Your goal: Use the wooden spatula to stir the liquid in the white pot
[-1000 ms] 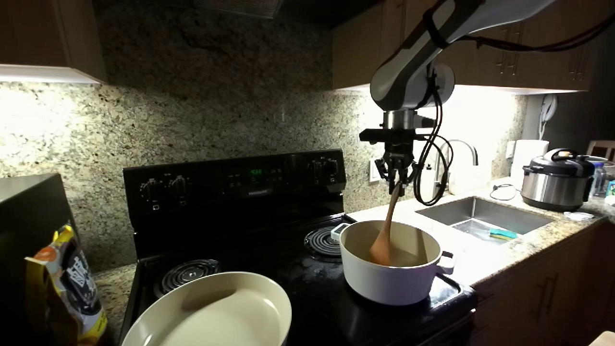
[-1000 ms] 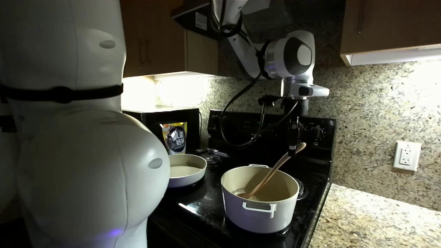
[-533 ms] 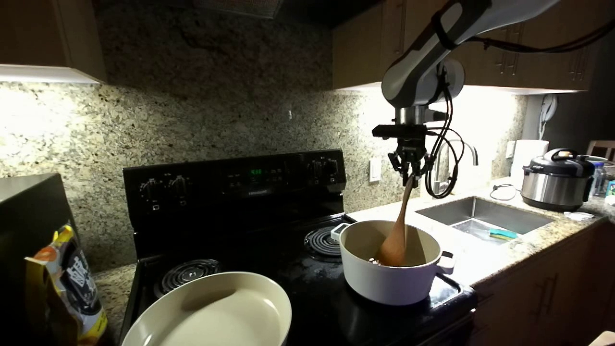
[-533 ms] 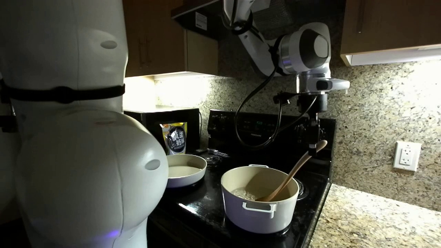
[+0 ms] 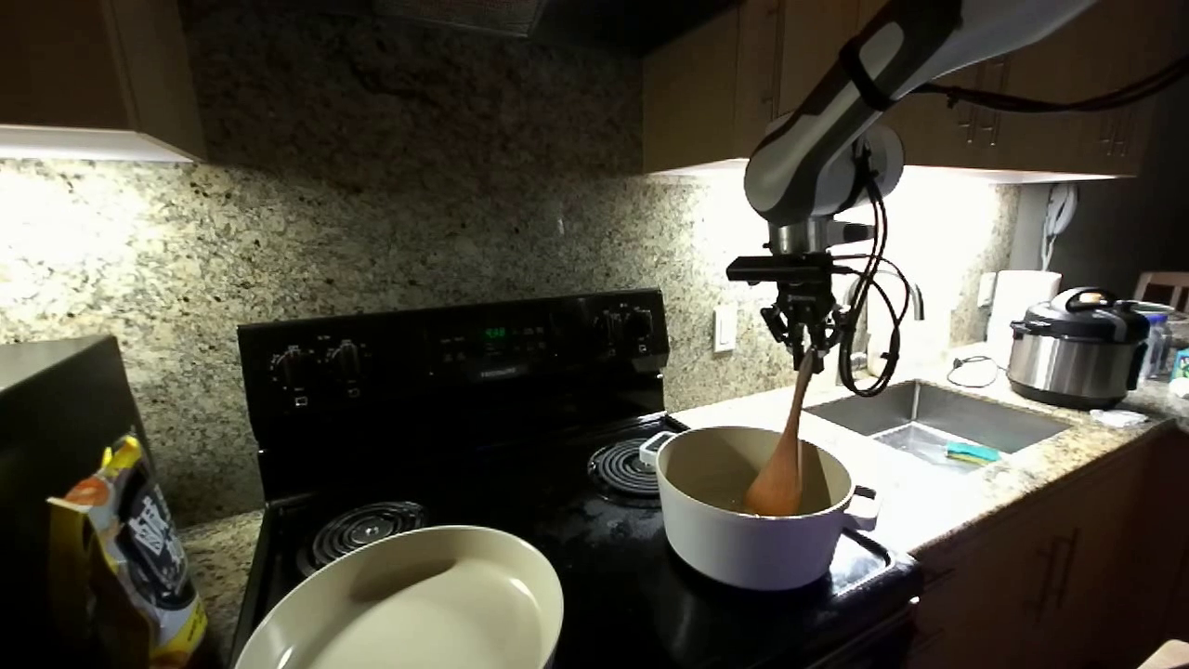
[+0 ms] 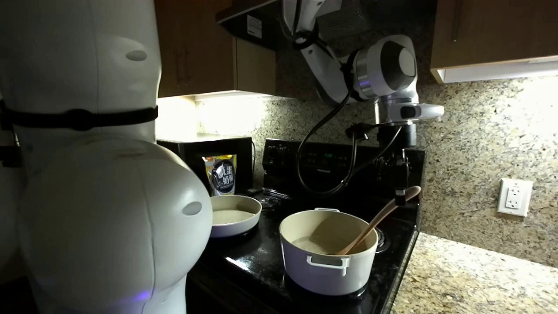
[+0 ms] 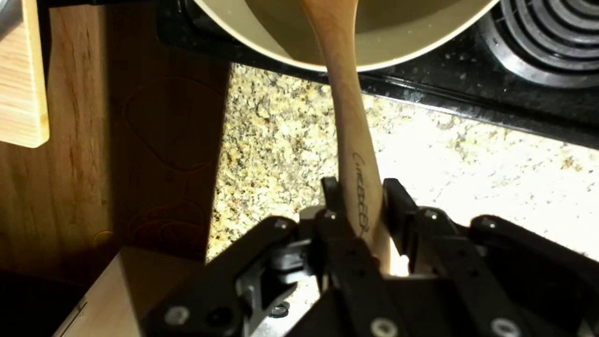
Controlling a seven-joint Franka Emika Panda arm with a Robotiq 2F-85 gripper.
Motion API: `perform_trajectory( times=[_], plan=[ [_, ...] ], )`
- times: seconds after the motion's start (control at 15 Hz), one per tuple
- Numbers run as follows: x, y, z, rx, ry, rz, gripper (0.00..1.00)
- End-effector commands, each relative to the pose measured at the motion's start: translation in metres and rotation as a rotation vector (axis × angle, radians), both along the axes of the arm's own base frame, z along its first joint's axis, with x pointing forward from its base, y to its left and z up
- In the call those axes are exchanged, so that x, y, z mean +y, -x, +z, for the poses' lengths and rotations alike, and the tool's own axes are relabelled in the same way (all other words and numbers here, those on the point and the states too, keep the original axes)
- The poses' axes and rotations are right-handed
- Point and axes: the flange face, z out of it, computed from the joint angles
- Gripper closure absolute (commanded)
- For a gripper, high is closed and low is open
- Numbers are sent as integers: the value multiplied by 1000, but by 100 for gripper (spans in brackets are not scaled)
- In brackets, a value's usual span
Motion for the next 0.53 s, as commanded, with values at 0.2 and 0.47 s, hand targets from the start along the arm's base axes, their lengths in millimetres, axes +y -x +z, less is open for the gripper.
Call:
perform_trajectory(
  times=[0.2,0.47],
  plan=[
    [77,-20,-3,16,13,149,90],
    [79,-33,12,-20,25,162,90]
  ],
)
